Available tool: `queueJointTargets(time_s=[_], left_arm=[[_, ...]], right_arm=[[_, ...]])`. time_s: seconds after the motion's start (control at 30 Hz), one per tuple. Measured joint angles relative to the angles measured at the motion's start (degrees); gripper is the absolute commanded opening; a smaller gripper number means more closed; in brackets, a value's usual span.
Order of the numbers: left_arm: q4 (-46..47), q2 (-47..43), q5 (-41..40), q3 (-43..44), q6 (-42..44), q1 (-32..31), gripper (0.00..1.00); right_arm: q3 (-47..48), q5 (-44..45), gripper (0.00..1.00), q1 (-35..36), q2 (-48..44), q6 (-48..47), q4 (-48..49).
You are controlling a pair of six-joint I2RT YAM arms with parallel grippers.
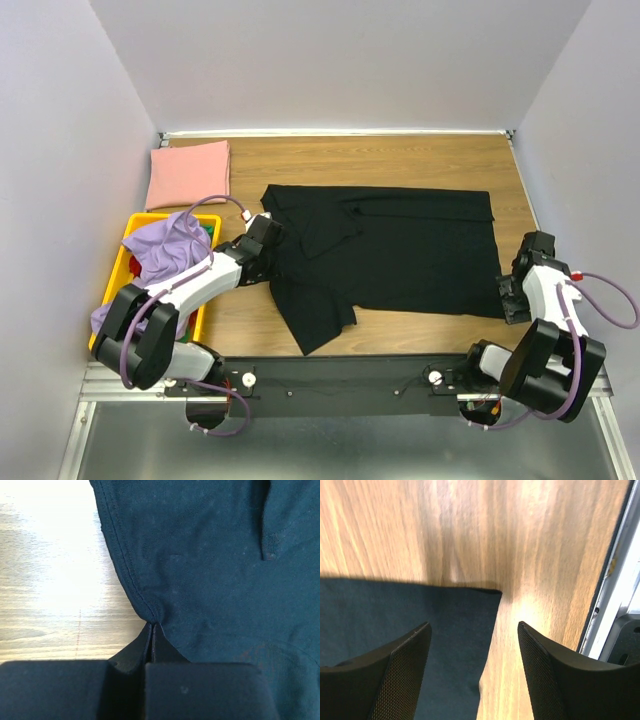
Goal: Fold and stack the t-shirts
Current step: Fold the tshirt
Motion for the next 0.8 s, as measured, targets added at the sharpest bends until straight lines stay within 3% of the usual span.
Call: queueJointTargets(time_s=[0.63,0.77,0.8], left_arm=[[-1.6,-0.5,0.0,0.5,0.0,0.0,0.00],[-1.7,-0.5,0.0,0.5,0.1,0.0,0.00],[-1.7,-0.5,0.0,0.5,0.1,0.0,0.00]], right_arm=[[-5.0,1.4,0.65,-1.4,0.8,3.7,5.9],[-5.8,1.8,0.53,-1.4,-0.4,3.7,6.3],[-5.8,2.0,0.43,-1.5,-0.3,3.7,6.5]])
